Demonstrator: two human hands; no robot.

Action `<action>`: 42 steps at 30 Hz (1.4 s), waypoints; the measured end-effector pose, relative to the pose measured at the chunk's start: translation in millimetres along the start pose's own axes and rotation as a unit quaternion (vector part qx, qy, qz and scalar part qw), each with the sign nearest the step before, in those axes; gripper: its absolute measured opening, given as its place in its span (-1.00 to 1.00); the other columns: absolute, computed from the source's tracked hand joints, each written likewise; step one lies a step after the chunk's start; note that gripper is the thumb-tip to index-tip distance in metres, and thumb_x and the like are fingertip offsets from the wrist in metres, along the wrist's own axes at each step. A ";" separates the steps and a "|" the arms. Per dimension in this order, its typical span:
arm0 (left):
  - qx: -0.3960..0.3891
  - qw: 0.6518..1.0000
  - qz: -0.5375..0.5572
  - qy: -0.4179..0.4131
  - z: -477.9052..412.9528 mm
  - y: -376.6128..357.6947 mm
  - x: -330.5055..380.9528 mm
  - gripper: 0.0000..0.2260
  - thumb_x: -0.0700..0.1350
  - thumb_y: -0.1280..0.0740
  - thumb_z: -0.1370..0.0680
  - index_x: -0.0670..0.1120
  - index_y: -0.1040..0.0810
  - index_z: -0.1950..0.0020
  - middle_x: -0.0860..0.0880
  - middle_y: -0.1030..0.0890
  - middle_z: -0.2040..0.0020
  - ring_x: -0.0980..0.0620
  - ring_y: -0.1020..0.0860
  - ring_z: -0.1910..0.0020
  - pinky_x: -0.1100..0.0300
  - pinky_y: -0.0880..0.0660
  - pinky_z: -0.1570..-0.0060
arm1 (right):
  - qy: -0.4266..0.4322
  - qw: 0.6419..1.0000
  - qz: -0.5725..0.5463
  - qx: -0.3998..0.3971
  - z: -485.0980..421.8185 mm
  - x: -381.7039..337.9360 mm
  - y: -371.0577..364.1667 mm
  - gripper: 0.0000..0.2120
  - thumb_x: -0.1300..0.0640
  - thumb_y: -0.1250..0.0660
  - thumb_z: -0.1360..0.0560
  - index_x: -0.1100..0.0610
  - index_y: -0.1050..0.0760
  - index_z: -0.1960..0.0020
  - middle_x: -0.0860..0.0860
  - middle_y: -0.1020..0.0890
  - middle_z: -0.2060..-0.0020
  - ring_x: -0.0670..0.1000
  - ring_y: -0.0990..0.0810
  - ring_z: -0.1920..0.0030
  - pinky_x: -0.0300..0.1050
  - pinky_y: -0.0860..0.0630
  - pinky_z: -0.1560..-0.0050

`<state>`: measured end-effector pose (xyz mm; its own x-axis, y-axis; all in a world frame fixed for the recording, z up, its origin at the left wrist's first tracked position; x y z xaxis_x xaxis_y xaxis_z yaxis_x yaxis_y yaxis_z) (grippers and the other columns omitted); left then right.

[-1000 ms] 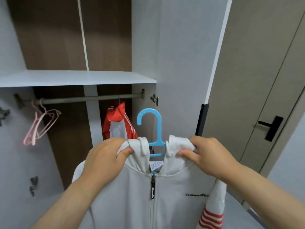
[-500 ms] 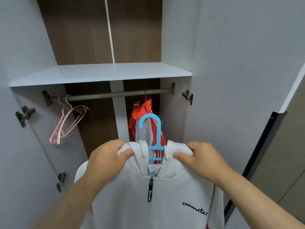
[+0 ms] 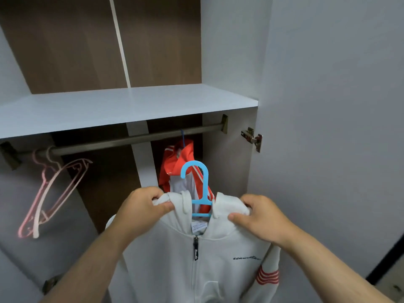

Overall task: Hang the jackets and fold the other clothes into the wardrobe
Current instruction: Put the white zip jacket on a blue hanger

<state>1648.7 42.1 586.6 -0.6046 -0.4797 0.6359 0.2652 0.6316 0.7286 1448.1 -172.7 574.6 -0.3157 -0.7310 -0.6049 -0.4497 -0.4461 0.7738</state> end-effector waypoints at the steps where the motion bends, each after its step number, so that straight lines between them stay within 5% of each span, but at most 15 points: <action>1: -0.008 1.000 0.006 -0.004 -16.0 -1.3 -3.3 -0.78 0.00 -0.53 -0.39 0.06 -0.53 0.37 0.12 -0.55 0.38 0.07 -0.50 0.40 0.15 -0.41 0.41 | -0.010 1.000 -0.005 0.009 -10.2 1.7 -3.8 -0.68 -0.14 -0.47 -0.38 0.06 -0.46 0.29 -0.04 -0.56 0.36 -0.02 -0.53 0.29 -0.02 -0.47 0.25; 8: -0.103 0.994 0.021 -0.043 -128.3 -3.4 -39.3 -0.81 -0.09 -0.57 -0.33 -0.01 -0.58 0.38 0.06 -0.56 0.43 0.22 -0.47 0.46 0.30 -0.37 0.46 | -0.081 0.994 -0.004 0.076 -80.3 0.9 -40.6 -0.64 -0.21 -0.44 -0.38 0.09 -0.51 0.21 0.00 -0.60 0.34 0.02 -0.57 0.28 0.07 -0.52 0.23; 12: -0.152 0.980 0.118 -0.051 -190.8 4.1 -47.2 -0.70 -0.36 -0.39 -0.45 0.02 -0.67 0.33 0.04 -0.68 0.28 0.16 -0.60 0.22 0.31 -0.49 0.16 | -0.128 0.985 -0.018 0.111 -112.5 3.8 -58.1 -0.70 -0.19 -0.50 -0.35 -0.01 -0.49 0.27 -0.07 -0.59 0.39 -0.08 -0.55 0.33 -0.03 -0.50 0.30; 16: -0.037 0.997 0.047 -0.048 -265.5 6.3 -32.6 -0.89 -0.10 -0.35 -0.57 0.05 -0.65 0.10 -0.03 -0.66 0.00 -0.03 -0.59 -0.06 0.12 -0.48 -0.13 | -0.158 0.979 -0.019 0.132 -128.3 7.4 -77.6 -0.65 -0.21 -0.51 -0.33 0.00 -0.46 0.31 -0.09 -0.55 0.43 -0.10 -0.52 0.37 -0.09 -0.43 0.36; 20: -0.041 0.990 -0.092 -0.103 -309.0 -11.5 -16.4 -0.56 0.07 -0.35 -0.57 -0.09 -0.47 -0.39 -0.13 -0.50 -0.36 -0.15 -0.45 -0.35 0.05 -0.37 -0.33 | -0.176 0.975 -0.014 0.136 -136.3 11.6 -91.5 -0.62 -0.24 -0.50 -0.33 0.04 -0.47 0.29 -0.04 -0.57 0.39 -0.05 -0.54 0.34 -0.03 -0.47 0.33; 24: -0.089 0.974 -0.128 -0.165 -324.5 -36.6 -6.7 -0.58 -0.08 -0.41 -0.55 -0.23 -0.49 -0.34 -0.25 -0.51 -0.31 -0.20 -0.46 -0.31 0.11 -0.33 -0.21 | -0.192 0.971 -0.018 0.145 -142.9 18.5 -97.4 -0.62 -0.24 -0.49 -0.34 0.05 -0.48 0.27 -0.03 -0.57 0.38 -0.03 -0.54 0.32 -0.01 -0.49 0.30; 27: -0.083 0.971 -0.140 -0.176 -341.8 -48.6 -3.5 -0.69 -0.06 -0.37 -0.57 -0.24 -0.56 -0.20 -0.25 -0.57 -0.20 -0.21 -0.51 -0.19 0.17 -0.31 0.00 | -0.199 0.967 -0.017 0.157 -149.0 24.0 -98.6 -0.60 -0.24 -0.49 -0.33 0.05 -0.45 0.29 -0.04 -0.55 0.40 -0.03 -0.53 0.33 -0.04 -0.47 0.32; 34: -0.086 0.956 -0.156 -0.232 -370.7 -73.3 17.4 -0.76 -0.01 -0.39 -0.54 -0.20 -0.62 0.03 -0.15 -0.56 0.15 -0.14 -0.57 0.07 0.18 -0.29 0.16 | -0.199 0.960 -0.006 0.197 -155.1 37.4 -100.6 -0.55 -0.24 -0.49 -0.34 0.08 -0.39 0.31 -0.02 -0.49 0.42 0.04 -0.49 0.32 -0.04 -0.40 0.34; 42: -0.136 0.956 -0.095 -0.241 -395.3 -111.7 51.8 -0.69 -0.03 -0.36 -0.55 -0.19 -0.64 -0.19 -0.22 -0.61 -0.20 -0.15 -0.55 -0.22 -0.02 -0.45 -0.28 | -0.228 0.948 -0.007 0.223 -144.6 53.3 -94.8 -0.54 -0.24 -0.50 -0.34 0.09 -0.39 0.29 -0.02 -0.50 0.40 0.02 -0.46 0.32 -0.03 -0.39 0.34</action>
<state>1884.7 -294.1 638.8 -0.9198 -0.1918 0.3424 0.2626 0.3476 0.9001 1594.8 -244.0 496.2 -0.5889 -0.3825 -0.7120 -0.7329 -0.1185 0.6699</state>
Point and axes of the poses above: each hand's wrist, its own z-axis away from the middle knuckle, its own y-axis out of the back of the hand, x = y × z, the point moved 4 cm from there along -z, towards the middle knuckle
